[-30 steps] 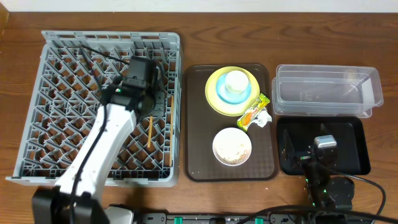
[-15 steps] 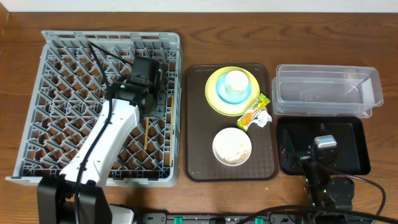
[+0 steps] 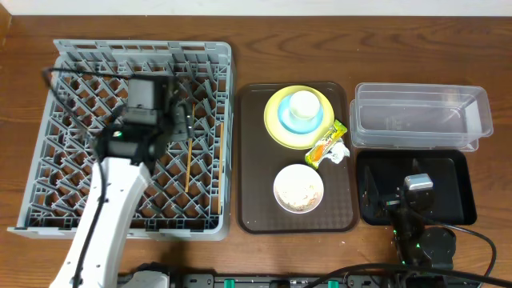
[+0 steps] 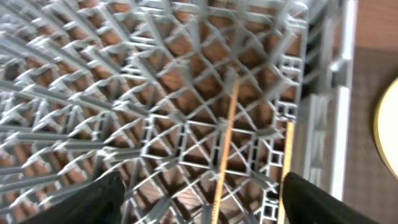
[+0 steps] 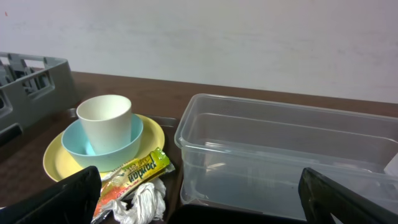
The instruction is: Sort waste into correct bins and load items into the dishwasher
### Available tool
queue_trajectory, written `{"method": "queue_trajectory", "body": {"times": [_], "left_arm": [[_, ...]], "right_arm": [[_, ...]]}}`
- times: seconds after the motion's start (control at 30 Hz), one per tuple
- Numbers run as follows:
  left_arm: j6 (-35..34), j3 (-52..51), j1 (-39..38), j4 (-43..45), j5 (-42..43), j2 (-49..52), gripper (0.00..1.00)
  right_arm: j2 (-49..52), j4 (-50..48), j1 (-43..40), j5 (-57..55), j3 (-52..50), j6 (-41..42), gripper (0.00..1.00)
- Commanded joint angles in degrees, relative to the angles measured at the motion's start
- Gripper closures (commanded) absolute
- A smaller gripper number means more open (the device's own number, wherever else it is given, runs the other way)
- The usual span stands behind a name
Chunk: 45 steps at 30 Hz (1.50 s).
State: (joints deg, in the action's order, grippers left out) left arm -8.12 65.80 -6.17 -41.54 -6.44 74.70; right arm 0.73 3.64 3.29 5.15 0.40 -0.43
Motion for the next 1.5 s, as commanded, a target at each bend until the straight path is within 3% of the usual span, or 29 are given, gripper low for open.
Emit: {"method": "queue_trajectory", "body": {"times": [0.0, 0.53, 1.47], "left_arm": [[-0.74, 0.22, 1.14, -0.2, -1.11, -0.63, 0.16], [-0.74, 0.17, 1.14, -0.22, -1.11, -0.52, 0.08], [-0.74, 0.17, 1.14, -0.2, -1.11, -0.55, 0.07]], "right_arm": [[-0.13, 0.24, -0.22, -0.2, -0.09, 0.61, 0.01], [-0.13, 0.24, -0.22, -0.2, -0.09, 0.59, 0.01], [-0.13, 0.24, -0.22, -0.2, -0.09, 0.61, 0.01]]}}
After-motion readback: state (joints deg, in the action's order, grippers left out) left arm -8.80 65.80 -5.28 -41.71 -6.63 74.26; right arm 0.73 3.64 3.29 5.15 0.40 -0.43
